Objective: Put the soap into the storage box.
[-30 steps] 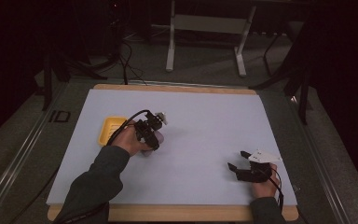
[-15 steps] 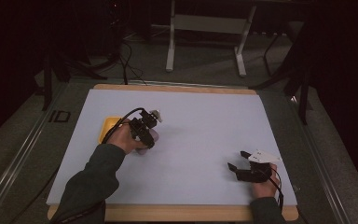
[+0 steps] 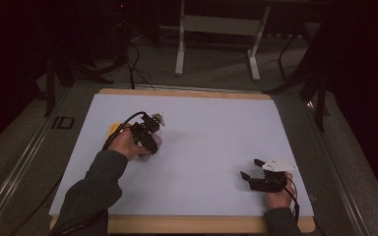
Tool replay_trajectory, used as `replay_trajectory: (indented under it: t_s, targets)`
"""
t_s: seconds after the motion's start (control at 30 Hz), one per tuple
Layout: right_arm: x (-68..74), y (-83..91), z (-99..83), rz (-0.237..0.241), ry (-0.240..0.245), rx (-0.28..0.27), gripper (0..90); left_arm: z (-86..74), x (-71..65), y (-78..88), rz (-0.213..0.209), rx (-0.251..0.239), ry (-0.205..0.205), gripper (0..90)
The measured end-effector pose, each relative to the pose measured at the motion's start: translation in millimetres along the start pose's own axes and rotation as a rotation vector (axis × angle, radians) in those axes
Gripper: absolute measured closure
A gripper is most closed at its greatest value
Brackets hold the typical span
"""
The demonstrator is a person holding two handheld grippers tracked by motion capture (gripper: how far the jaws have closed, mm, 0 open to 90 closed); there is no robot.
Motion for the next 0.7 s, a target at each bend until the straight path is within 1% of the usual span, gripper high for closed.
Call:
replay_trajectory:
  t_s: [0.07,0.1,0.2,0.47,0.53,0.57,0.7]
  targets:
    - [0.0,0.0,0.0,0.000,0.000,0.000,23.9,-1.0,2.2,0.1,0.001,0.001,0.002,50.0]
    - [0.0,0.0,0.0,0.000,0.000,0.000,23.9,-1.5,3.3,0.2,0.003,0.001,0.010,49.9]
    - [0.0,0.0,0.0,0.000,0.000,0.000,23.9,-3.1,7.0,-0.4,0.018,0.010,0.014,50.0]
    - [0.0,0.0,0.0,0.001,0.000,0.000,23.9,-7.8,16.2,-1.0,0.026,0.018,0.039,50.0]
    - [0.1,0.0,0.0,0.001,0.000,0.001,23.9,-8.6,18.3,-1.0,0.027,0.015,0.053,49.9]
    - [0.1,-0.1,-0.1,0.001,0.000,0.001,23.9,-9.7,20.6,-0.9,0.030,0.018,0.050,50.0]
    - [0.1,-0.1,-0.2,0.001,0.000,0.003,23.9,-12.3,25.1,-3.0,0.041,0.027,0.070,50.0]
Point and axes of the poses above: each handheld gripper's, and its own axes: y roughly backward along the jaws, z roughly out of its top, x roughly to its left, the point moved 8 cm from there along -y, roughly forward along the jaws, and after that the axes turned 12 degrees about z, right-handed, at the moved point
